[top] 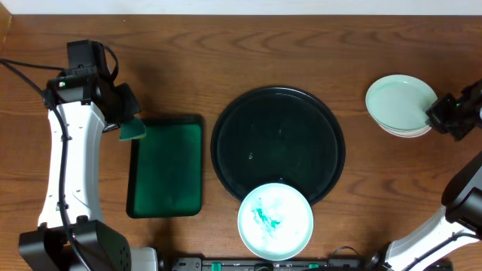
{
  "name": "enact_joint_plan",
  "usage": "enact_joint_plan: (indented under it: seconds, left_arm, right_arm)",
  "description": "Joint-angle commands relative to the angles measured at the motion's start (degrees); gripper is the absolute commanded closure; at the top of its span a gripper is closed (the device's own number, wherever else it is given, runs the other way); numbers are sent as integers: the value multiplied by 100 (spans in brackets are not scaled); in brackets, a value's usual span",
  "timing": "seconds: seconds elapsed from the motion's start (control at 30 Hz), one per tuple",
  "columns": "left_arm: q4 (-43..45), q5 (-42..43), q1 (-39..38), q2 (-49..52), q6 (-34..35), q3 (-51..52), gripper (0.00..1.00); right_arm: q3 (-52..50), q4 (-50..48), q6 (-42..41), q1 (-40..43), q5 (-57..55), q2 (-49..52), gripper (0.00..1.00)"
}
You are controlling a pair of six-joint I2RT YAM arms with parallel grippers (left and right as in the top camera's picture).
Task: Clean dirty plates on tray and stack at the side
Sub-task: 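Lower the plate onto the right-side plate and open the right gripper, then move the right gripper back over the black tray toward the last plate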
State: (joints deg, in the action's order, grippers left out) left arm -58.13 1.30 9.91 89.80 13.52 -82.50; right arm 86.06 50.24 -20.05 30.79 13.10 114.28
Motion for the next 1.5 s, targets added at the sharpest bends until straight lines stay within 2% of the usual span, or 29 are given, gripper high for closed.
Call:
enact_joint_plan:
  seconds: [0.0,0.07,0.13,0.17,0.2,0.23,0.37,0.43,0.53,0.63,0.67,0.8,0.83,0.87,0.93,0.97,1.0,1.03,1.07,1.1,1.2,1.23,1.3,1.37,1.47]
  left_arm:
    - [-33,-50,-13,20,33,55,93]
    - [-46,-50,-13,20,31,55,93]
    - [-48,-50,-13,20,31,55,93]
    - [-50,-50,-13,20,33,55,93]
    - [-50,-50,-13,20,33,55,93]
    - [-50,-50,-13,20,33,55,93]
    - [-55,-50,-13,20,31,55,93]
    - [-55,-50,-13,20,31,55,93]
    - [-55,-50,-13,20,31,55,93]
    - [-52,-50,-13,20,33,55,92]
    - [-55,-50,-13,20,31,55,93]
    - [-52,-50,-13,20,31,55,93]
    - [-52,-50,-13,20,33,55,93]
    - [-52,-50,-13,20,33,55,93]
    - [-52,-50,-13,20,31,55,93]
    - [-52,-50,-13,20,31,55,93]
    - [-50,-50,-13,20,31,55,93]
    - [-50,-50,-13,20,31,55,93]
    - [-50,-50,-13,20,31,55,93]
    - [-46,-50,-13,20,31,55,93]
    - [-46,-50,-13,20,31,55,93]
    - [-48,-50,-13,20,33,55,93]
    - [-46,-50,-13,20,31,55,93]
    - [-46,-52,-13,20,31,55,93]
    - [-13,-52,-13,20,28,55,93]
  right_arm:
    - [39,-81,-197,-7,31,37,98]
    - [39,-107,-267,-7,-9,37,98]
    - [39,-146,-264,-7,-24,37,92]
    - [39,-168,-264,-7,-17,37,86]
    - [39,-186,-262,-7,-22,37,72]
    - [39,-188,-260,-7,-48,37,45]
    - [63,-234,-155,-7,-79,37,50]
    - [160,-225,-68,-7,-22,37,44]
    - [503,-20,203,-13,319,37,42]
    - [1198,612,503,-39,791,37,33]
    - [1436,824,678,-63,1001,37,33]
    - [2461,1961,1775,-363,1998,37,26]
    - [2603,2194,1937,-481,2068,37,31]
    - [2702,2393,1982,-605,2057,37,46]
    - [2741,2599,2098,-874,2063,37,70]
    - [2739,2656,2306,-1010,2114,37,71]
    - [2726,2726,2509,-1182,2194,37,62]
    - [2706,2809,2583,-1342,2192,37,33]
    - [2702,2929,2680,-1517,2194,37,15]
    - [2702,3010,2750,-1652,2197,37,9]
    - [2702,3191,3220,-2258,2192,37,8]
    - [2702,3211,3292,-2393,2157,37,1]
    - [2702,3265,3279,-2804,1937,37,1]
    - [2702,3348,2944,-3110,1475,37,1]
    - [2651,3440,2033,-3600,216,37,1]
